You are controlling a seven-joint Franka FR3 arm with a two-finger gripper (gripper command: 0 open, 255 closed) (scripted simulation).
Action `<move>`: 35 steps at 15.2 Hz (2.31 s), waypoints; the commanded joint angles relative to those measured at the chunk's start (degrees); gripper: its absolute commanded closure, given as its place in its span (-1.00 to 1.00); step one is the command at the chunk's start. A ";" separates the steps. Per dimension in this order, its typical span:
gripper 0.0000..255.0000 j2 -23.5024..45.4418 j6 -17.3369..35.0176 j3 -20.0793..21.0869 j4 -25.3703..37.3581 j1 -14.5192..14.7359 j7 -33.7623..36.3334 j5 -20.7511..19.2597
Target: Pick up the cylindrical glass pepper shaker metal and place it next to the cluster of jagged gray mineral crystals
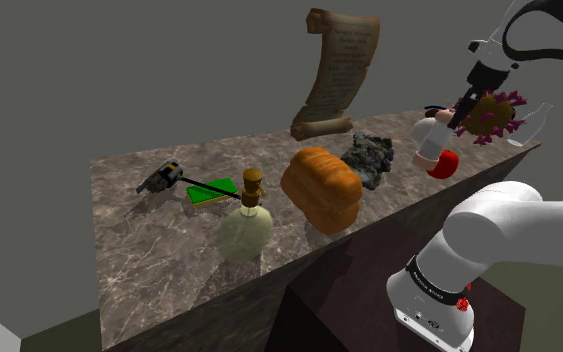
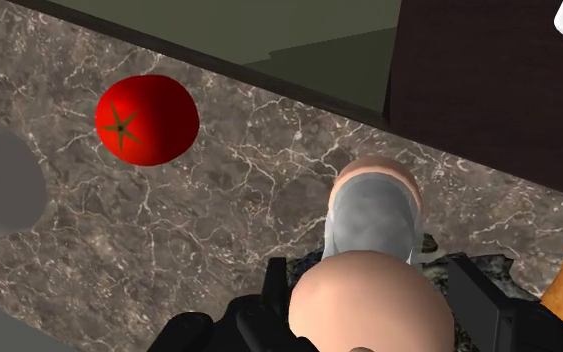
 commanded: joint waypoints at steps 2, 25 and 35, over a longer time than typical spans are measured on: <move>1.00 -0.49 2.03 -1.03 -2.46 -0.45 0.30 -1.03; 1.00 1.43 18.83 -10.49 -17.57 -3.51 3.36 -10.56; -1.00 1.66 19.40 -10.84 -17.92 -3.58 3.48 -10.92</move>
